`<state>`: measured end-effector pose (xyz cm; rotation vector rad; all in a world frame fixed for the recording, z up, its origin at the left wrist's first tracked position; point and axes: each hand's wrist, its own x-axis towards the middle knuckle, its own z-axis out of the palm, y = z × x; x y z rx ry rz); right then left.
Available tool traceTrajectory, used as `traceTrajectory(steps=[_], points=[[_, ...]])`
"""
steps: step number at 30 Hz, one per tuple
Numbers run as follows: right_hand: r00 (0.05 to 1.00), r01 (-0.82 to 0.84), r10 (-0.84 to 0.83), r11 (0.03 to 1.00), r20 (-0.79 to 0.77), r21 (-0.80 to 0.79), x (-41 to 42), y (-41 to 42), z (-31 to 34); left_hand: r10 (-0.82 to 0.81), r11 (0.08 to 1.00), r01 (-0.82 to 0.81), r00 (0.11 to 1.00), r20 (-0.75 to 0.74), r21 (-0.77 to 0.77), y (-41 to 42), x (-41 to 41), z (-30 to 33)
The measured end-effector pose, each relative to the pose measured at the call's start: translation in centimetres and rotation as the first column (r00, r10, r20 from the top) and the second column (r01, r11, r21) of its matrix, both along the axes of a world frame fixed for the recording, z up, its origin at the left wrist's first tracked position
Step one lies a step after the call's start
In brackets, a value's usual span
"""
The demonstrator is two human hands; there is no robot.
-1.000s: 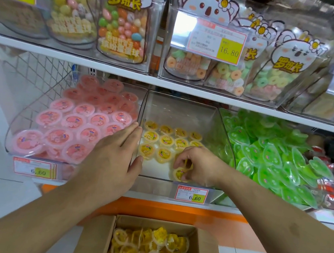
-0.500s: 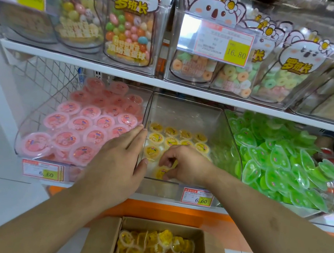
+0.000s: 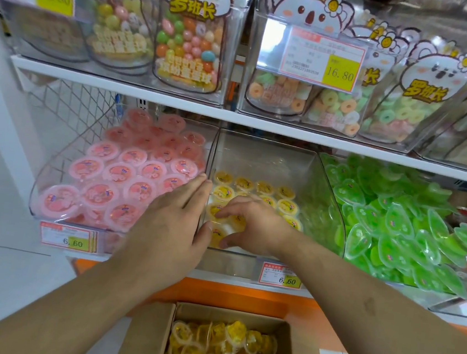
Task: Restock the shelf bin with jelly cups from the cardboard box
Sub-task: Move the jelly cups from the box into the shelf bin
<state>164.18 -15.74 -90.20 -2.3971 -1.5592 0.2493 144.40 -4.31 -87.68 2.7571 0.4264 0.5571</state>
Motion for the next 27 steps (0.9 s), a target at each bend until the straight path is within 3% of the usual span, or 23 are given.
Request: traceTrajectory(steps=[6,14,20,27], points=[[0.998,0.013,-0.009,0.998,0.068,-0.060,0.07,0.55,0.30,0.005,1.000,-0.005,1.000,-0.002,-0.004,-0.13,-0.01,0.01],[0.999,0.029,-0.028,0.999,0.030,-0.018,0.13,0.38,0.00,0.004,1.000,-0.004,1.000,-0.025,0.004,-0.09,0.02,-0.04],[0.995,0.014,-0.004,0.995,0.100,-0.100,0.08,0.66,0.10,0.005,1.000,-0.005,1.000,-0.021,0.007,-0.17,-0.02,0.06],[0.997,0.035,-0.027,0.993,0.078,-0.108,-0.27,0.41,0.05,0.003,1.000,-0.003,1.000,-0.014,-0.008,-0.17,-0.04,0.08]])
